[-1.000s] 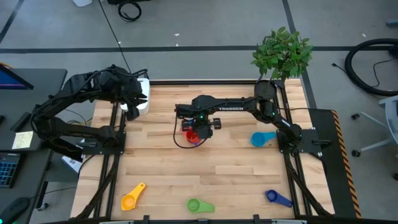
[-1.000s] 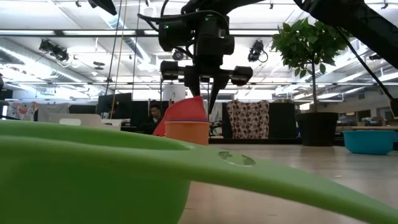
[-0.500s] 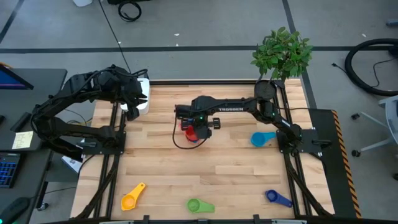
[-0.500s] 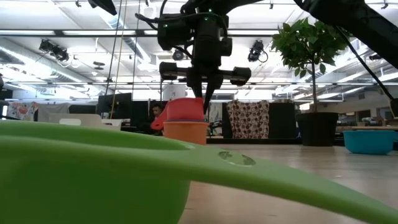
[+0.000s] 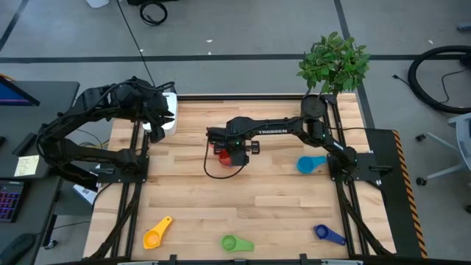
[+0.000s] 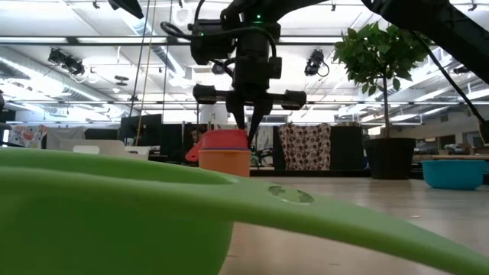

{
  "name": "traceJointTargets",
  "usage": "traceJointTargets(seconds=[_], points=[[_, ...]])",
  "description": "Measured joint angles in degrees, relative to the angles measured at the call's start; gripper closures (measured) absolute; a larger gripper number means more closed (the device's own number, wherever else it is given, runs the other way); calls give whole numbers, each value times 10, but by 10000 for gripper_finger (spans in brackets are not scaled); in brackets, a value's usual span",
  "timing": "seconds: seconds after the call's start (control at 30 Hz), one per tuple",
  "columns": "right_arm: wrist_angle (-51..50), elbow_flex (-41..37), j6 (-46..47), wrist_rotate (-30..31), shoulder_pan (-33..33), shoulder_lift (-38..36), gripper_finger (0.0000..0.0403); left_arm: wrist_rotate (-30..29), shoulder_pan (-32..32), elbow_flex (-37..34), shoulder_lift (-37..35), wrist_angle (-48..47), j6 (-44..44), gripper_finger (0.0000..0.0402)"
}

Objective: Nest measuring cups in basket
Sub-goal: Stack the red measuring cup on top of the blue measuring cup, then stack the light blue measuring cup on top of the red measuring cup

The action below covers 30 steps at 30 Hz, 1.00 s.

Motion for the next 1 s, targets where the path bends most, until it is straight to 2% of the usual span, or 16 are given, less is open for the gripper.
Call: traceJointTargets(seconds=[0.23, 0.43, 0.8, 1.0], points=[[8, -1, 23, 17, 0, 0, 341, 0, 0, 0, 0, 0, 0, 320], [8, 1, 49, 61, 0, 0, 339, 0, 0, 0, 0, 0, 0, 320], [-19, 2, 52, 56, 7, -25, 339, 0, 0, 0, 0, -5, 0, 320], [-36, 2, 109, 69, 13, -63, 339, 0, 0, 0, 0, -22, -1, 320]])
